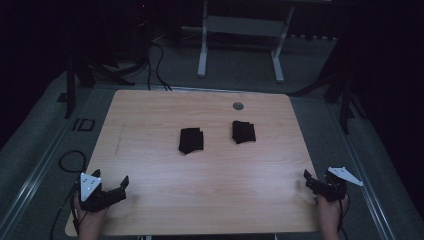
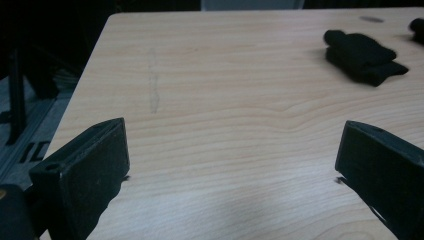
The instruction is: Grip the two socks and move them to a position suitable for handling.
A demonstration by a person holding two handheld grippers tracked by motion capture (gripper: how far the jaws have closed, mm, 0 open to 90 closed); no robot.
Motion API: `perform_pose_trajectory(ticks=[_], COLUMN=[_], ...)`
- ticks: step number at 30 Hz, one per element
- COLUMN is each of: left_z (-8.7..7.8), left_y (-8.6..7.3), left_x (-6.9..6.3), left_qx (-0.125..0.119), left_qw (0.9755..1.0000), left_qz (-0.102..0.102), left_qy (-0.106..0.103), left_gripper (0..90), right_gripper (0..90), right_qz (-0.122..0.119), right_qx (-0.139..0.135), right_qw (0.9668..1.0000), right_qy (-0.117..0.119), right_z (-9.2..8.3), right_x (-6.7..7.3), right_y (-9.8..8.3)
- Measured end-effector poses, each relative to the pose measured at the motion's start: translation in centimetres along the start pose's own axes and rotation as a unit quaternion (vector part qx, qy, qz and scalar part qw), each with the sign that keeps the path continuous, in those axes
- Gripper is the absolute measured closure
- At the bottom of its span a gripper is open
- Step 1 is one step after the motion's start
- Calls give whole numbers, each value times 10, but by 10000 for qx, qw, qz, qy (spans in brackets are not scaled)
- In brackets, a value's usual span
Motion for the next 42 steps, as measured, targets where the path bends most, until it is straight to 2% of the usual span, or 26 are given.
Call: perform_pose_trajectory(ticks=[1, 4, 5, 6, 9, 14, 17, 18, 21, 23, 29, 30, 34, 39, 41, 42], left_z=[0, 1, 2, 3, 3, 2, 1, 1, 1, 1, 1, 1, 1, -1, -1, -1], left_y=[0, 0, -1, -2, -3, 2, 5, 6, 5, 4, 3, 3, 3, 4, 3, 3], left_x=[0, -1, -2, -1, -1, 0, -4, -6, -10, -14, -22, -22, -26, -27, -28, -29], left_qx=[6, 4, 89, 139, 180, 31, -63, -64, -65, -3, 73, 110, 194, 207, 236, 249], left_qw=[10000, 10000, 10000, 9999, 9998, 9999, 9999, 9999, 9996, 9997, 9997, 9997, 9994, 9995, 9993, 9993], left_qz=[4, 32, 38, 38, 45, -62, -78, -44, 244, 223, 206, 180, -35, 48, 35, 21], left_qy=[15, 4, 17, 32, 59, 119, 98, 71, 116, 40, -81, -82, -298, -224, -270, -287], left_gripper=[11, 11, 11, 11, 11, 11, 11, 11, 11, 11, 11, 11, 11, 11, 11, 11], right_gripper=[137, 140, 140, 139, 141, 140, 138, 138, 137, 134, 133, 133, 133, 133, 133, 133], right_qz=[42, 13, 2, 63, 111, 7, -165, -191, -293, -341, -444, -491, -544, -654, -690, -740], right_qx=[63, 81, 73, 130, 261, 427, 613, 670, 740, 717, 686, 673, 581, 562, 586, 605], right_qw=[9999, 9998, 9998, 9993, 9981, 9950, 9923, 9915, 9895, 9884, 9873, 9870, 9859, 9812, 9809, 9792], right_qy=[131, 190, 190, 338, 555, 899, 1063, 1102, 1207, 1294, 1359, 1378, 1475, 1724, 1723, 1790], right_z=[1, 1, 1, 2, 3, 8, 14, 17, 24, 27, 37, 40, 48, 61, 64, 68], right_x=[2, 4, 4, 7, 12, 28, 38, 41, 52, 58, 73, 76, 86, 104, 107, 112], right_y=[-1, -2, -2, -3, -5, -1, 1, 2, 7, 12, 29, 32, 44, 57, 59, 63])
Point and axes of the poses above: each handheld gripper's, and its own axes: z roughly forward along the jaws, y roughly out of its top, x roughly to its left, the point moved 10 cm from there along z, roughly forward along the jaws, and after that the axes turned 12 degrees about y, right-handed, at the moved point
